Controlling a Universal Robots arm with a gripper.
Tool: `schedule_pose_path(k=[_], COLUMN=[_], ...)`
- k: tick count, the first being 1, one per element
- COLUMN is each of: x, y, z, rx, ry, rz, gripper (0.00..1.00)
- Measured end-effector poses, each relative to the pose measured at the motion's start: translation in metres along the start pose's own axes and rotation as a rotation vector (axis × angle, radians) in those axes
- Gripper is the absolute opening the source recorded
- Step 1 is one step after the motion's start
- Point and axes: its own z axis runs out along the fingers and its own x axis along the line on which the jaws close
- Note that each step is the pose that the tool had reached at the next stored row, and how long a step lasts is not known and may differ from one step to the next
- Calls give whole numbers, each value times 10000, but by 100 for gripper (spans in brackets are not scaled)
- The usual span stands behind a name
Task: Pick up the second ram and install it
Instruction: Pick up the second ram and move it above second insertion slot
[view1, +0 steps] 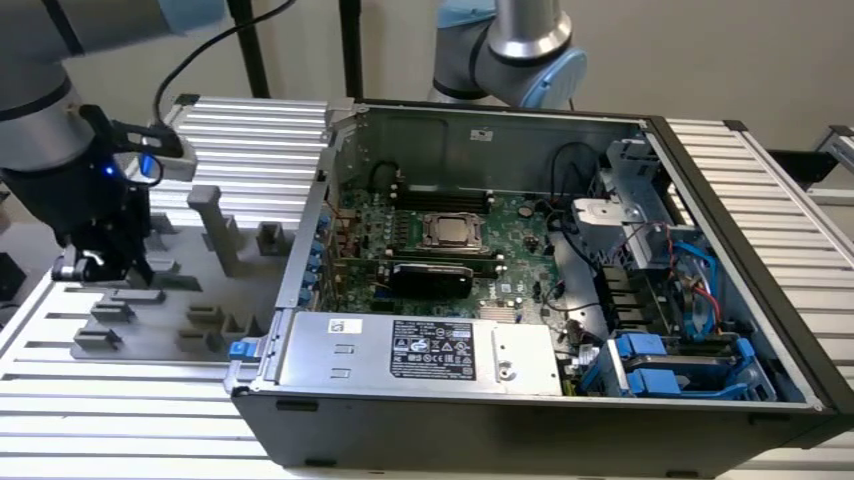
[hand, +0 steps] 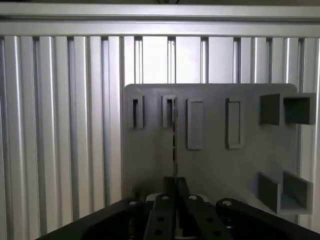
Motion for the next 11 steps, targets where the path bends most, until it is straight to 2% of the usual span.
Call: schedule_pose_path(k=[5, 11], x=[-18, -53], y=[-51, -175], z=[-227, -496], rx=[-2, -6], ry=[40, 53], rz=[-1, 0], gripper=[0, 0])
